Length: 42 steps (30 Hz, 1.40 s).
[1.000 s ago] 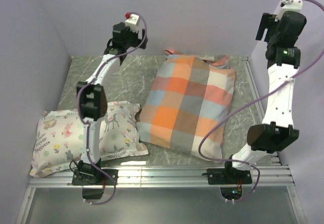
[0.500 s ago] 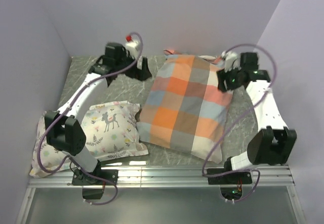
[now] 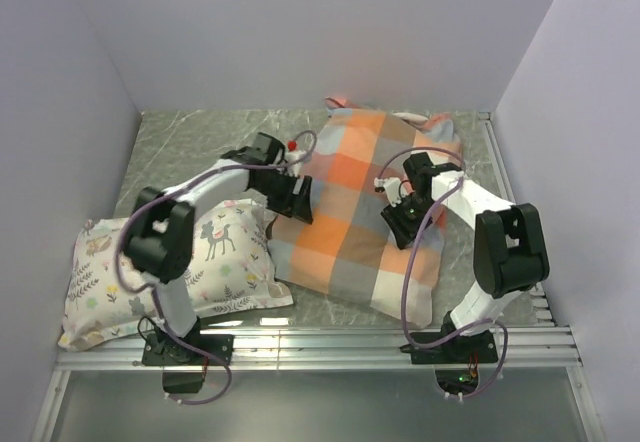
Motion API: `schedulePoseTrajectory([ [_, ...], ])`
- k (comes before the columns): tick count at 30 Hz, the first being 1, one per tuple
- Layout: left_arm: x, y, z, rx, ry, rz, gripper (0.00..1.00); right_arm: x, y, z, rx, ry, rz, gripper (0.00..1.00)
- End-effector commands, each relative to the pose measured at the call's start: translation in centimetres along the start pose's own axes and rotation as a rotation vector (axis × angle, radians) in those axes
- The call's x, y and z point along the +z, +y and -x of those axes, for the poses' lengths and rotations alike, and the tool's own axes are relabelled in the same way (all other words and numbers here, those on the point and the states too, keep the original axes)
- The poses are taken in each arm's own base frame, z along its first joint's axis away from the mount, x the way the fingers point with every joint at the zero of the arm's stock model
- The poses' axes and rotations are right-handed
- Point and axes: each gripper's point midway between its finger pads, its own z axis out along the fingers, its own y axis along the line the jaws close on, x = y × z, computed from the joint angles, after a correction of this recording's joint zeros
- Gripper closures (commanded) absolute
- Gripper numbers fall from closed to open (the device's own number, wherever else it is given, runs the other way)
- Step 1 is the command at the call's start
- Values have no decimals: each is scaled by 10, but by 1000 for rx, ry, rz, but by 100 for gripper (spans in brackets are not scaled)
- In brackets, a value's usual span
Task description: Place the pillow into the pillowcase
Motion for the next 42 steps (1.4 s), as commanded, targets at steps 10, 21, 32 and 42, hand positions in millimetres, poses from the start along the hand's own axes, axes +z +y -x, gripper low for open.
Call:
schedulePoseTrajectory([
  [10,90,35,201,212,-260,-40,45,13,148,28,-116,-14,409,44],
  [21,-138,64,225,174,-598,286,1,-90,41,131,73,-404,81,19],
  [32,-160,67,147,52,-457,385,1,-146,-40,63,343,-500,-154,2],
  [42,-138,104,98,-43,-377,482,1,-129,-68,29,512,-556,-221,0],
])
